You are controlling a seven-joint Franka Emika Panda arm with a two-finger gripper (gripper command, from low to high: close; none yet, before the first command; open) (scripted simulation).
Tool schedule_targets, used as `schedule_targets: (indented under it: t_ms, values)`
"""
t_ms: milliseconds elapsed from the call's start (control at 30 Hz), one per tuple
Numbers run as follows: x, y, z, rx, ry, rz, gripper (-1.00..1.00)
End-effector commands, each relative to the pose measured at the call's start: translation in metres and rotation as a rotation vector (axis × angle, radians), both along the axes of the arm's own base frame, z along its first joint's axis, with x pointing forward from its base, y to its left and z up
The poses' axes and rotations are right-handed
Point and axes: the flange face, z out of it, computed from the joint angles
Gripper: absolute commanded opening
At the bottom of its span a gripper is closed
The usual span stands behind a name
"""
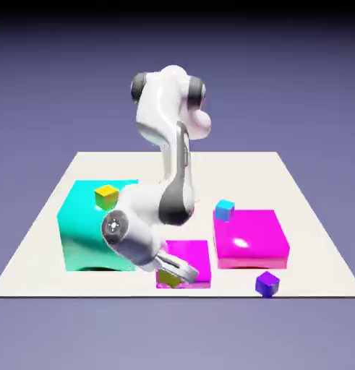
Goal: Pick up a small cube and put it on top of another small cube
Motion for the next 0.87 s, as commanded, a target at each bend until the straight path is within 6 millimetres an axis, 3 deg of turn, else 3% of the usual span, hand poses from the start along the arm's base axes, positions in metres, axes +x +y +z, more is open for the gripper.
schedule_targets:
  t_ms: [0, 200, 433, 533, 600, 700, 733, 767, 800, 833]
  values:
    - [0.001, 0.014, 0.007, -0.007, -0.011, 0.014, -1.00]
    - [-0.003, 0.103, 0.051, -0.039, -0.085, 0.093, -1.00]
    - [-0.020, 0.213, 0.029, -0.038, -0.022, 0.158, -1.00]
    - [-0.025, 0.233, -0.011, -0.018, 0.071, 0.155, -1.00]
    - [-0.025, 0.233, -0.011, -0.018, 0.071, 0.154, -1.00]
    - [-0.049, 0.246, -0.062, -0.018, 0.071, 0.154, -1.00]
    - [-0.053, 0.248, -0.070, -0.018, 0.071, 0.154, -1.00]
    - [-0.053, 0.248, -0.070, -0.018, 0.071, 0.154, 1.00]
    - [-0.053, 0.248, -0.070, -0.018, 0.071, 0.154, 1.00]
    - [-0.045, 0.244, -0.054, -0.018, 0.071, 0.154, 1.00]
